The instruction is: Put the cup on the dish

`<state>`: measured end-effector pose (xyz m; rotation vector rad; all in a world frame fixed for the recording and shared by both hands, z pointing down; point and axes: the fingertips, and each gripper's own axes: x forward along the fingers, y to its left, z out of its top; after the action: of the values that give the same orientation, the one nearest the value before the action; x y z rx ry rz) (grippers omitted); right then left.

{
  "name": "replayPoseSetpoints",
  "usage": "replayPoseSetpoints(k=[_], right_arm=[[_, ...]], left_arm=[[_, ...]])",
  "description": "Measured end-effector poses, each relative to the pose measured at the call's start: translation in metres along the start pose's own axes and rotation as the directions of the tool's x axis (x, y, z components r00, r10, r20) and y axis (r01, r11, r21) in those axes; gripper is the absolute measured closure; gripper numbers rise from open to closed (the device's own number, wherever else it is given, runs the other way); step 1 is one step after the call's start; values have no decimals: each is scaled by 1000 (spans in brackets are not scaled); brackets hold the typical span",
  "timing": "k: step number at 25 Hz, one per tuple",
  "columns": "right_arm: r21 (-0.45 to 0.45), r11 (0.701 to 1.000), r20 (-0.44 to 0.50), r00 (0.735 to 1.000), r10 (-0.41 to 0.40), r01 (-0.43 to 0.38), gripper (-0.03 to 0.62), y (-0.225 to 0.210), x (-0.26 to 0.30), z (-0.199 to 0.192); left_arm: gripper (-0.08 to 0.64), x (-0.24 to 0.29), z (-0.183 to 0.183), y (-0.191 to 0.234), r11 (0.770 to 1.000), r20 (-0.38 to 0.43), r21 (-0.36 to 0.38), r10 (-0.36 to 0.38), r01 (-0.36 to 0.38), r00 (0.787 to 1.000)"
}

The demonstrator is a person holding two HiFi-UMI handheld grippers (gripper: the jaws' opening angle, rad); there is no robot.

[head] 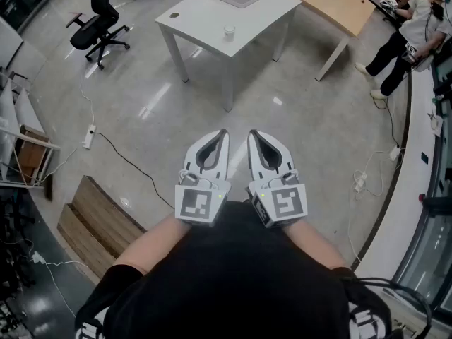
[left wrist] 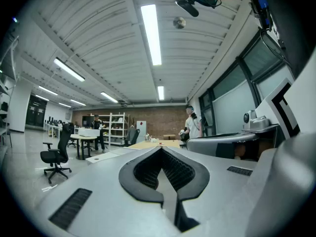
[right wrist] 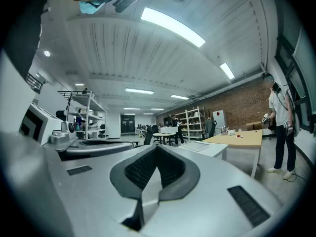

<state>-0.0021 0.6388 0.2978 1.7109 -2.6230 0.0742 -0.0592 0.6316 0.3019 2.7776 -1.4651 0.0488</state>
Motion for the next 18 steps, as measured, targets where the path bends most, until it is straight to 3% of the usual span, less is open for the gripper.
replayPoseSetpoints(k=[10, 18], right_arm=[[1, 1000, 0, 1000, 0, 0, 580, -1, 1, -1], [61, 998, 25, 1000, 17, -19, 580, -22, -14, -3]], left_arm=[[555, 2, -3, -1, 1000, -10, -2, -8, 8, 1000], [555, 6, -9, -21, 1000, -20, -13, 27, -27, 999]])
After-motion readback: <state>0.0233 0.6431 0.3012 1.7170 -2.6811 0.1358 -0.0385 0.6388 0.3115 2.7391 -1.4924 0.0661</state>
